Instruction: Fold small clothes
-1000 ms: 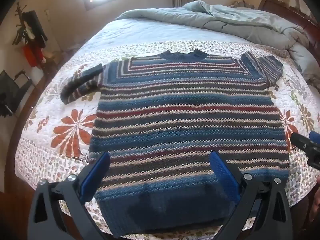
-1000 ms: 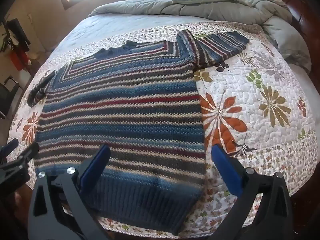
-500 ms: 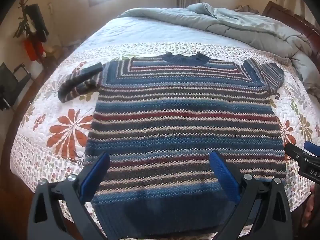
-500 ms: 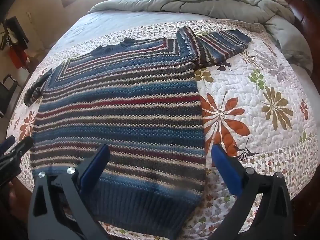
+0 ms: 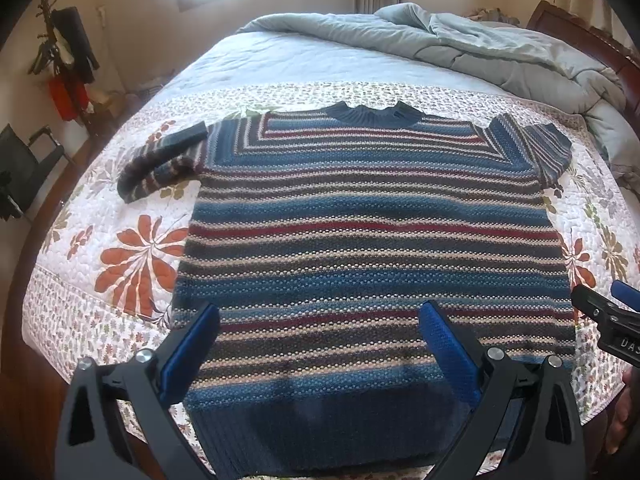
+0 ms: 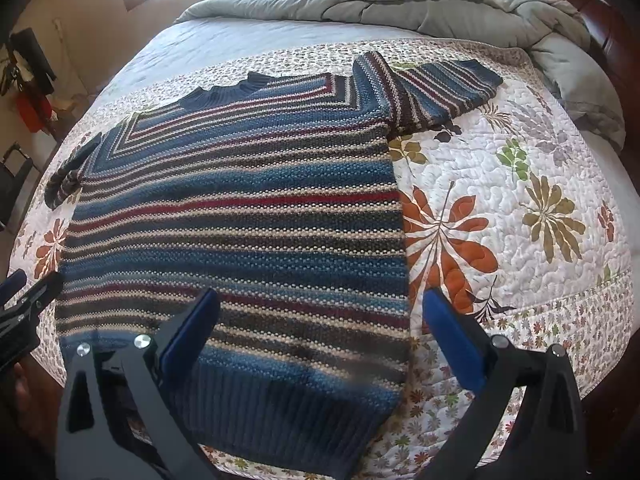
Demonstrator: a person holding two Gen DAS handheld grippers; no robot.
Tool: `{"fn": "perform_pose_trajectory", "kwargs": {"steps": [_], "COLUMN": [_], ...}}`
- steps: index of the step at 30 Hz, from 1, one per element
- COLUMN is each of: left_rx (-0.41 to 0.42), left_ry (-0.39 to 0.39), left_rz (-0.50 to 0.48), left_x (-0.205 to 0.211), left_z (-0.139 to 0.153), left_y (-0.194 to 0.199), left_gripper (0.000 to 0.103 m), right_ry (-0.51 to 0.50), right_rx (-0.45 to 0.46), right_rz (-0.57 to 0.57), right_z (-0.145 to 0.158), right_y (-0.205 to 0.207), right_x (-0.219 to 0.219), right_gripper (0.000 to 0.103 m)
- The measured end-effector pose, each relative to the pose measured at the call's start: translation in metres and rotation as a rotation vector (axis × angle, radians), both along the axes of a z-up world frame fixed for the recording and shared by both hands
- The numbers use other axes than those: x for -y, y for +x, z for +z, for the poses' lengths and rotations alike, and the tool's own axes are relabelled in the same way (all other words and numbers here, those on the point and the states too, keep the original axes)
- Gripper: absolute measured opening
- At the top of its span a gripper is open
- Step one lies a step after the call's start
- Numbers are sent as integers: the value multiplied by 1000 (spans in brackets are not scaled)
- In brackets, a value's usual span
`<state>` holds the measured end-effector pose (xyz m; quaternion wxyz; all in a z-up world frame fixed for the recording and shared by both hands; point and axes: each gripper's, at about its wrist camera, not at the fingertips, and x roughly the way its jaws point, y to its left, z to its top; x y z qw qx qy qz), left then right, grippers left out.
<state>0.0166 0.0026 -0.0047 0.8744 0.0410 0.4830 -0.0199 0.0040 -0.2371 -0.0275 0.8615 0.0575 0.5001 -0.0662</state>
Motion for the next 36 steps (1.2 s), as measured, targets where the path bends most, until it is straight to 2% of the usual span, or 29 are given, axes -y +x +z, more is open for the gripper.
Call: {"fn": "perform_pose_trajectory", "kwargs": {"steps": [36], "left_rx": [-1], "left_ry": [9], "left_rz": [0], "left_x": [3], "left_z": [-2], "left_y": [3], "left_gripper": [100], "right_ry": [2], "right_rx": [-17], "right_rz": [-3], "right_z": [-9], "right_y": [-1], "right_x": [8], "right_gripper": [101]}}
